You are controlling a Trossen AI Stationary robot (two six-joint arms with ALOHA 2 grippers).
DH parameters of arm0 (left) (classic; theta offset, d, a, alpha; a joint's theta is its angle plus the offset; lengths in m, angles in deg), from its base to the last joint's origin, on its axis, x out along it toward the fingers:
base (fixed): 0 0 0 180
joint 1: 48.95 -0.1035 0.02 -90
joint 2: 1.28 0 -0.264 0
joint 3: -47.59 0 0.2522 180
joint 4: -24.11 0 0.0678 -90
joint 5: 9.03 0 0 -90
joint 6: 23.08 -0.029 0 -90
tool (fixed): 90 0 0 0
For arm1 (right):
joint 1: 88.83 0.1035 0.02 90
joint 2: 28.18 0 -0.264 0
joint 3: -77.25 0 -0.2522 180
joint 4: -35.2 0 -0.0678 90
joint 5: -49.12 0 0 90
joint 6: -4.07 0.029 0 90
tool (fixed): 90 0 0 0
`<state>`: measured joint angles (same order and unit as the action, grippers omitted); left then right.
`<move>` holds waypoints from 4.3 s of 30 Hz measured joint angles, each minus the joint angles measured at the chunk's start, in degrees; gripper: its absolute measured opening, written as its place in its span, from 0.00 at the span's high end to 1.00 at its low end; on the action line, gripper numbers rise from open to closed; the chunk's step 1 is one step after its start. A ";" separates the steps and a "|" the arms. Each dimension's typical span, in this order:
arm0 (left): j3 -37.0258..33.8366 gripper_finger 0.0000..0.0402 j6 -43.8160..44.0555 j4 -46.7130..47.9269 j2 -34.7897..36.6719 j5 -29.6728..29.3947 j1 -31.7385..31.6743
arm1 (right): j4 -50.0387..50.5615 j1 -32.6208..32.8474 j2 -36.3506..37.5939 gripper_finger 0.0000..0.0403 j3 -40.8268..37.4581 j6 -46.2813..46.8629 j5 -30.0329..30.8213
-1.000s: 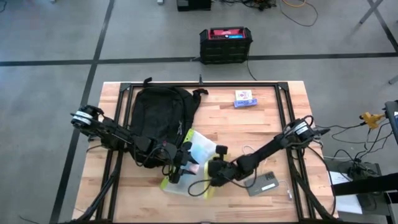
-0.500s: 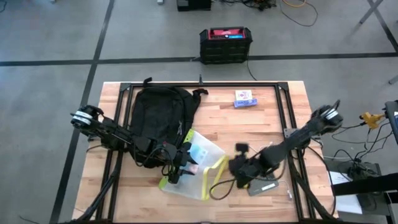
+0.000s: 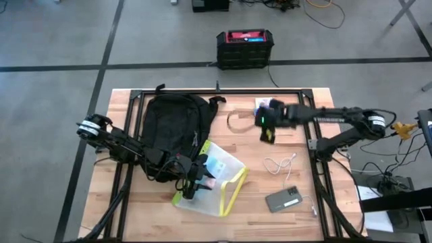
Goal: Unpack backpack
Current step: Put the white card box into the white zip bag
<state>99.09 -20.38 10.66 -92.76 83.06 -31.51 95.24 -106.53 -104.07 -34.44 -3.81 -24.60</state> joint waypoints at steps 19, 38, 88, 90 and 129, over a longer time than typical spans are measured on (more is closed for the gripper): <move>0.00 0.55 3.25 -0.25 0.00 -0.27 -0.31 | -13.39 -27.18 -23.77 0.30 2.00 -35.53 -13.67; 0.00 0.55 3.87 -0.19 0.02 -0.66 -0.35 | -0.06 -23.44 -19.35 0.89 10.33 -29.31 -15.90; 0.00 0.55 3.83 0.23 0.02 -0.53 -0.22 | -6.98 -21.71 -27.59 0.30 3.84 -24.48 -20.41; 0.00 0.55 3.85 0.21 0.02 -0.55 -0.24 | -6.80 -21.65 -27.51 0.30 3.84 -23.96 -20.42; -0.02 0.55 4.27 1.79 0.02 -1.74 -2.97 | -8.08 35.95 -15.22 0.30 9.11 18.75 -20.81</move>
<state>99.07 -16.12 12.44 -92.74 81.32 -34.49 87.16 -70.59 -119.29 -25.33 14.94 -45.42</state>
